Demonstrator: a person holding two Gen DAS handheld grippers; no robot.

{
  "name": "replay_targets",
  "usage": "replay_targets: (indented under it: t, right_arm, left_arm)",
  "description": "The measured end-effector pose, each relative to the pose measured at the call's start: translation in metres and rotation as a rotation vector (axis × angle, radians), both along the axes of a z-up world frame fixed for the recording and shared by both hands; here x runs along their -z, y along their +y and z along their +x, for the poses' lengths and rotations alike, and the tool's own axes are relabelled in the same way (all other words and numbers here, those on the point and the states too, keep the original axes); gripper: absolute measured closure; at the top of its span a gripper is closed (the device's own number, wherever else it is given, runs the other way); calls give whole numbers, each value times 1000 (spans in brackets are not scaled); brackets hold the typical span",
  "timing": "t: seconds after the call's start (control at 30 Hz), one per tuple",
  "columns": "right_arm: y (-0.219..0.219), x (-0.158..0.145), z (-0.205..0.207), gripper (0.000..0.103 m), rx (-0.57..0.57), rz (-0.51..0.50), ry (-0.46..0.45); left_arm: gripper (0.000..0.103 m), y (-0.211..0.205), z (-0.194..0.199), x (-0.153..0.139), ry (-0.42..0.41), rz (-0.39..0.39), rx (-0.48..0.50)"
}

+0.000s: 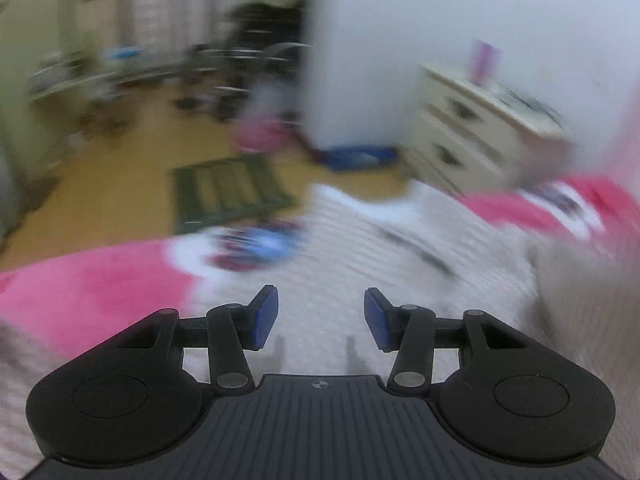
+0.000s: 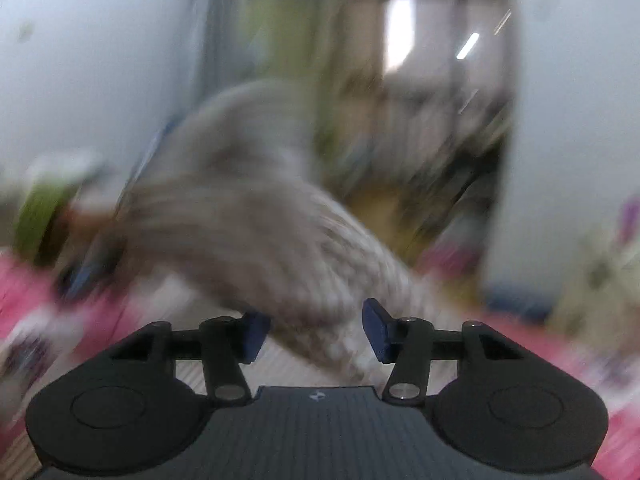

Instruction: Fold clothes

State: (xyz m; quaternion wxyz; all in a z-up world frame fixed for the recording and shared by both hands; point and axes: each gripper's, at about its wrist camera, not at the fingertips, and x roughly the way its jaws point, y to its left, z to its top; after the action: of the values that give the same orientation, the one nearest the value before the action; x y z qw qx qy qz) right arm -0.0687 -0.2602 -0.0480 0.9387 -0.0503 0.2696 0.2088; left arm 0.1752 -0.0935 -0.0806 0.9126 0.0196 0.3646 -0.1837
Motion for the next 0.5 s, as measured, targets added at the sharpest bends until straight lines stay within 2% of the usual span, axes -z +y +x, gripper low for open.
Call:
replay_targets:
  t: [0.07,0.13,0.2,0.3,0.43,0.5]
  right_arm:
    - [27,39,0,52,-55,-77,163]
    - [36,54,-5,52,-71,-108,225]
    - [32,48,-14,51,-40,-48,246]
    - [-15,37,-3,51,153,129,279]
    - [-104,51,3,49,607,476,356]
    - [-137,73,1,49,733,711,396]
  left_arm:
    - [56,20,7,-7,-5,-28,-63]
    - [55,22,6,-7,10,-64,-49]
    - [55,13,2,0,42,-85,17]
    - [55,-4,-6,14,106,-108,133]
    - [55,-26,-19,30,179,-108,278]
    - [54,-34,-25,32,185,-99,339]
